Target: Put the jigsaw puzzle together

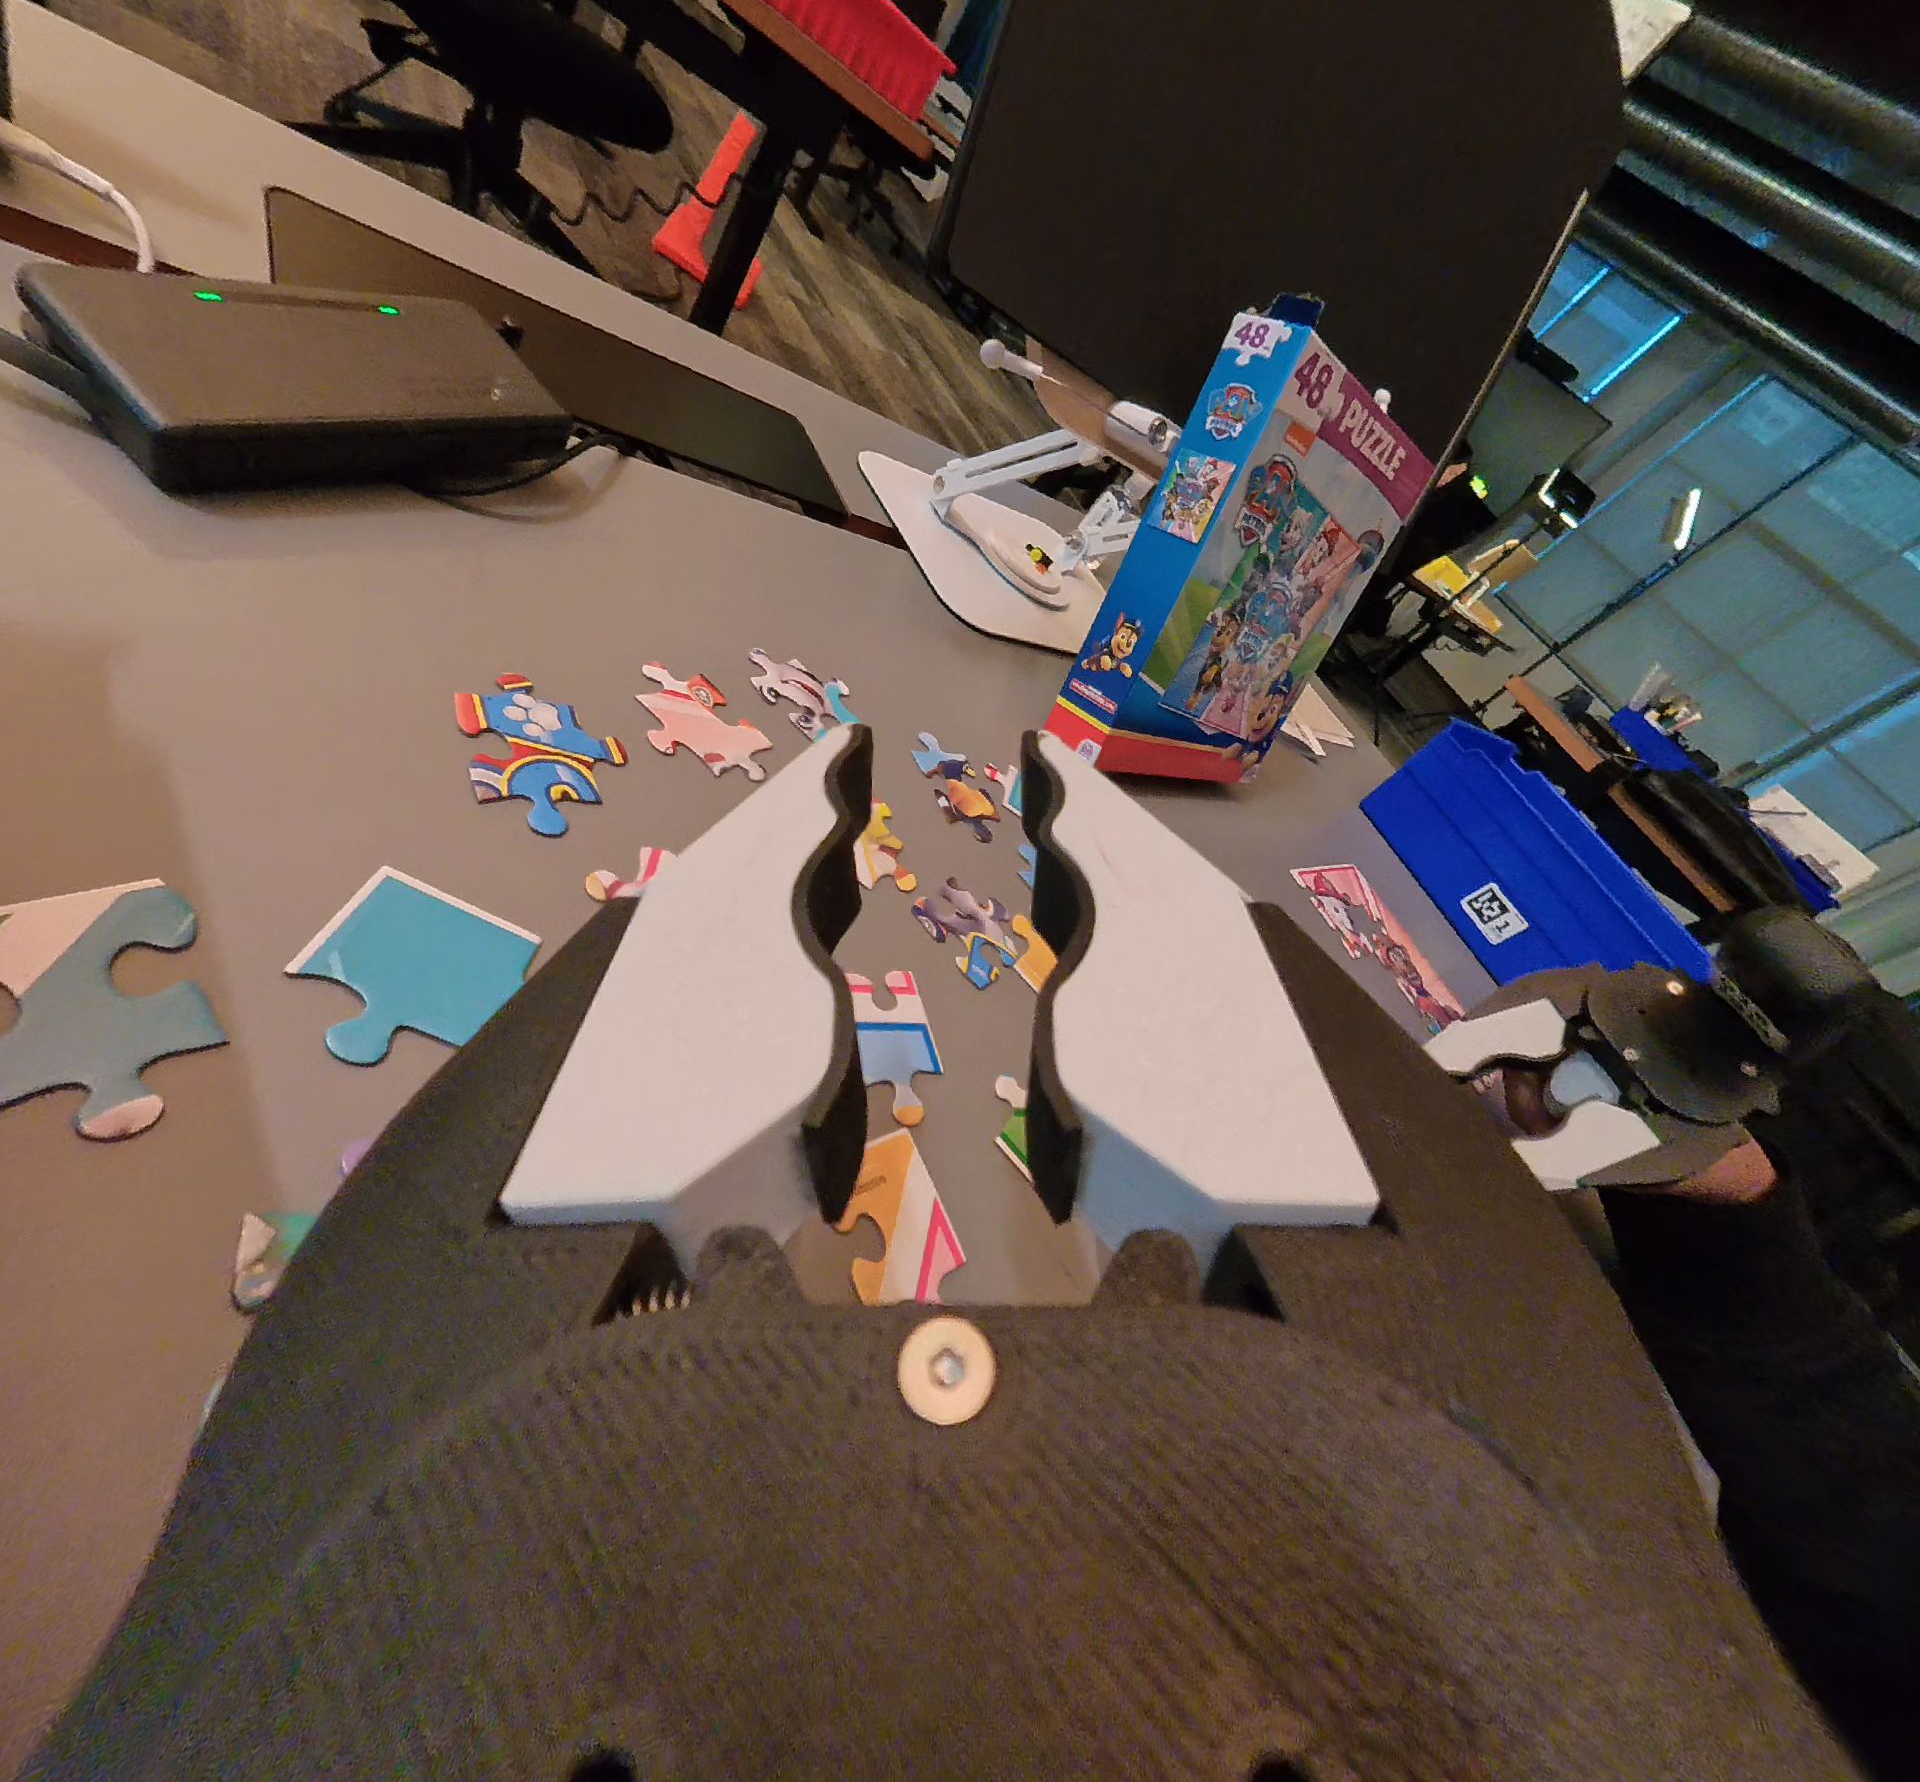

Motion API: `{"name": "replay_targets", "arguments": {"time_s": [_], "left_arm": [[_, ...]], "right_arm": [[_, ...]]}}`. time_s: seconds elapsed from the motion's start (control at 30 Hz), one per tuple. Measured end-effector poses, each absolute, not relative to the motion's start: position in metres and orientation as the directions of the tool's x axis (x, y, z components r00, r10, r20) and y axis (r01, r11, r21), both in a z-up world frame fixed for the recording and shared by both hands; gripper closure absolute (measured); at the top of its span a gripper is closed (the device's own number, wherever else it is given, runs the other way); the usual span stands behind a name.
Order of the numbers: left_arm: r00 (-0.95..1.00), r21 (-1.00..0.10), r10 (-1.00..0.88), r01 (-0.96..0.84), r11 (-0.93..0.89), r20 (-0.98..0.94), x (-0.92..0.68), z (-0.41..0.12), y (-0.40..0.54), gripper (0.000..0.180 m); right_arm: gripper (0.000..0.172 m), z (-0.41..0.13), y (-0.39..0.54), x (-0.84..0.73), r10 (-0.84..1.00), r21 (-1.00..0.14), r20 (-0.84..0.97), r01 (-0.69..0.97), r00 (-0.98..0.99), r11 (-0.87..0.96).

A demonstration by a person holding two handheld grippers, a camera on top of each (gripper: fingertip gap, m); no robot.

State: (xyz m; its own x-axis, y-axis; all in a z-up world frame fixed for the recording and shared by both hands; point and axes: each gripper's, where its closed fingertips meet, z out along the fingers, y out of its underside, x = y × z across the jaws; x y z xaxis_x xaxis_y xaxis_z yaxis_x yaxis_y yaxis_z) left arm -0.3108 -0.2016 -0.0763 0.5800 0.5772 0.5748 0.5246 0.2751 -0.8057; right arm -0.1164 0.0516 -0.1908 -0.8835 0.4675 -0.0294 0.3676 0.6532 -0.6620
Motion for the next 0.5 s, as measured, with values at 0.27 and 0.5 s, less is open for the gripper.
{"name": "replay_targets", "arguments": {"time_s": [0.27, 0.5], "left_arm": [[0.567, -0.799, 0.574, 0.51, 0.318, 0.591, -0.314, -0.073, -0.207, 0.155], [0.568, -0.805, 0.588, 0.521, 0.286, 0.576, -0.313, -0.078, -0.202, 0.154]], "right_arm": [[0.14, -0.191, 0.072, -0.12, 0.495, -0.659, -0.003, 0.374, -0.869, 0.652], [0.138, -0.191, 0.087, -0.125, 0.532, -0.656, 0.019, 0.391, -0.846, 0.645]]}}
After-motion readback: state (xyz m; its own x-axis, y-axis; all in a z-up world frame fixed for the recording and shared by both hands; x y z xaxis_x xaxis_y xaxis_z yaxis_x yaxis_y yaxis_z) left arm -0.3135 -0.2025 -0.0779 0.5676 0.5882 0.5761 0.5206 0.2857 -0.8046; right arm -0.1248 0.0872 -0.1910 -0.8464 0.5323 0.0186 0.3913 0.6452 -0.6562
